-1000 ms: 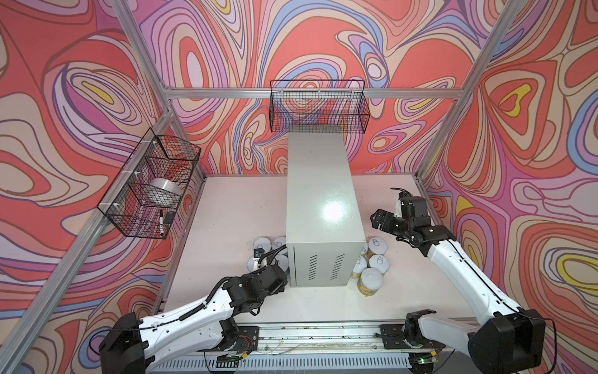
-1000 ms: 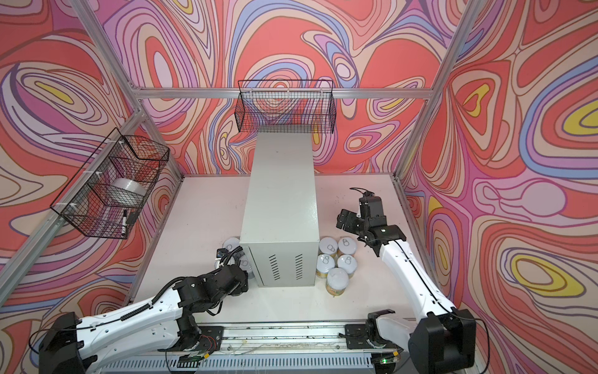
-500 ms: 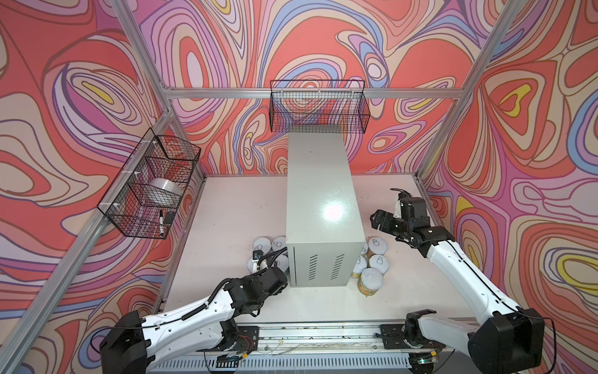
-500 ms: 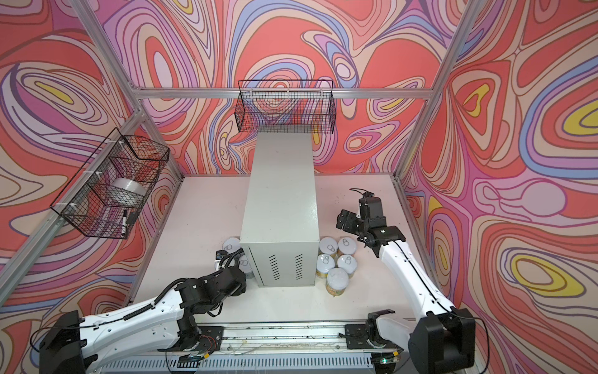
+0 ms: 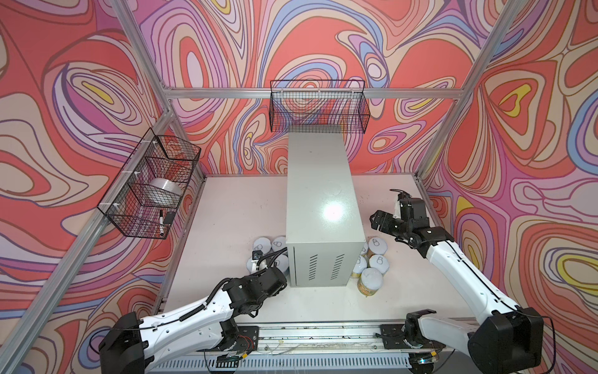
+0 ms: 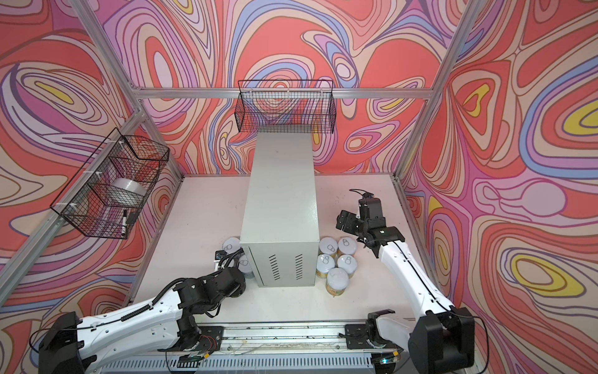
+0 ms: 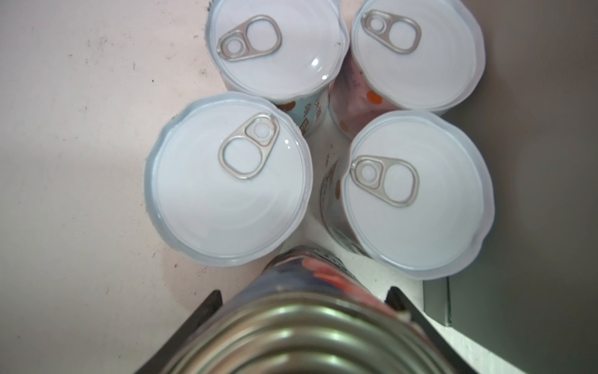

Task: Place and organize the canned foods onto the counter
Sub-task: 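Close the left gripper around the blue tomato can, then lift the blue can with the left gripper toward the cabinet top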

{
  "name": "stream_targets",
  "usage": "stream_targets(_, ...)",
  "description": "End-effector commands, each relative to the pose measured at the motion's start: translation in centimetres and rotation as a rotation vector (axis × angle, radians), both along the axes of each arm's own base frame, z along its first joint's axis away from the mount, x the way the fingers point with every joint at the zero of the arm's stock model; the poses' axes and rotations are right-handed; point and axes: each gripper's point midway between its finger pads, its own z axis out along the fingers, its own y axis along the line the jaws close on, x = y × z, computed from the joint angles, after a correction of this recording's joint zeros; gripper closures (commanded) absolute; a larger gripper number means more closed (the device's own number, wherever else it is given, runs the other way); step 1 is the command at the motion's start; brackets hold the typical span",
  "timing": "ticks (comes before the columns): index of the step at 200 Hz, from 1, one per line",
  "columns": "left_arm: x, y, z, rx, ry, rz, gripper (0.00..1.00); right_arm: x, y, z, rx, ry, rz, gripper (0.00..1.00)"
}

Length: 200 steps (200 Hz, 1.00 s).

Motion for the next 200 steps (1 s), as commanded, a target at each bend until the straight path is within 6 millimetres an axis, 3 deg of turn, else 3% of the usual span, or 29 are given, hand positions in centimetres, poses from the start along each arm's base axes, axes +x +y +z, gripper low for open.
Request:
stream_targets(1,0.7,-0.9,4.4,-0.036,-0.055,-0.023,1.0,0.0,0.2,-0.4,0.009,0.0,0.004,0.03)
stream_targets(41,0.2,0.2,9.8,-0.01,-0.061,-0.023,1.0,-0.2,-0.1,-0.3,-0.001,-0.006,-0.004,0.03)
stream_targets(86,-0.5,4.1,17.4,0.15,-0.07,0.029,1.0,-0.2,0.1,0.2,0.006,-0.015,0.001,0.03)
stream_targets(131,-0.2,5.2,24.5,0.17,-0.167,-0.009,1.0,0.0,0.1,1.2,0.007,-0.029,-0.001,0.03)
stream_targets(172,0.8,4.8,30.9,0.204,-0.245,-0.07,1.0,-0.3,0.0,2.7,0.014,-0.055,-0.004,0.03)
stream_targets(200,1.9,3.2,34.8,0.226,-0.292,-0.132,1.0,-0.2,-0.4,3.6,-0.009,-0.05,-0.018,0.03)
